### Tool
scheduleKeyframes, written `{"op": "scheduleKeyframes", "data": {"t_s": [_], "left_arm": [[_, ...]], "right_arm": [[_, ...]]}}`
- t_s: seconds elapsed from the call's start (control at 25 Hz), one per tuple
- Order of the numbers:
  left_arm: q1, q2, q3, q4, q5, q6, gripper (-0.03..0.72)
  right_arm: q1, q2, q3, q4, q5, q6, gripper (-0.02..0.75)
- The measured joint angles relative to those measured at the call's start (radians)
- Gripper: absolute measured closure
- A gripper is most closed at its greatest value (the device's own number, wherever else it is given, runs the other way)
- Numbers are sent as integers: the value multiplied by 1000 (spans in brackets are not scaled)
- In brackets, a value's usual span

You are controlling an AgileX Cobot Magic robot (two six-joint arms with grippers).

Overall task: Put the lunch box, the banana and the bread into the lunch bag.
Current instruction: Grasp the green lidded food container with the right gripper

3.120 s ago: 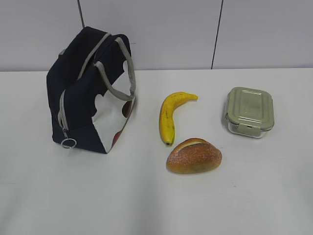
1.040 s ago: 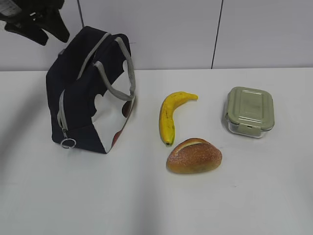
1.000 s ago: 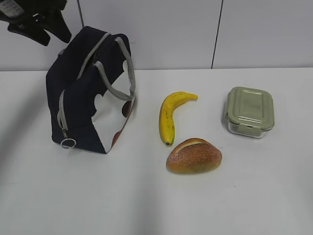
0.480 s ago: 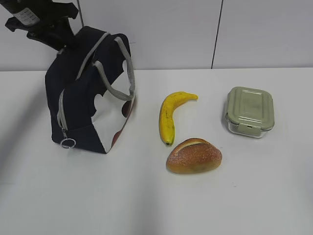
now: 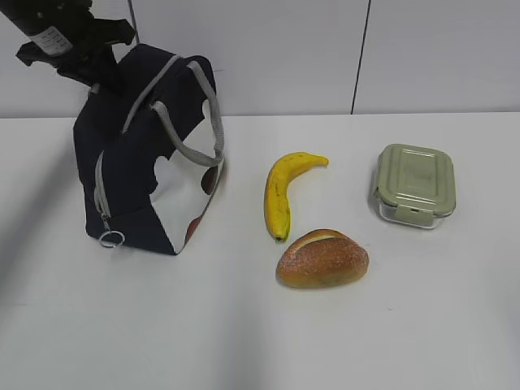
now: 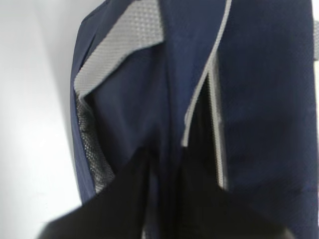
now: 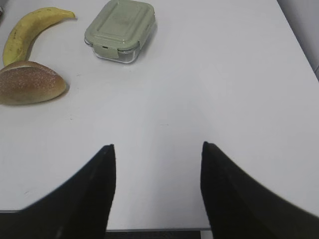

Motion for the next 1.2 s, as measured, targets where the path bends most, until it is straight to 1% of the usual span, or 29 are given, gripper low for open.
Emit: {"op": "scheduleKeyframes", "data": {"t_s": [0.04,0.08,0.16,0.56,0.84,1.2], "left_arm": [[0,0,-2,0,0,0,629],[0,0,-5,0,0,0,666],[0,0,-6,-6,0,0,685],[0,0,-7,-87,17,0,688],[0,0,-8,-178,23,0,688],[0,0,-8,-192,24,0,688]], "right_arm": [[0,0,0,0,0,0,334],[0,0,0,0,0,0,334],[0,0,0,0,0,0,334],[0,0,0,0,0,0,334],[0,0,0,0,0,0,334],[0,0,0,2,0,0,334]]}}
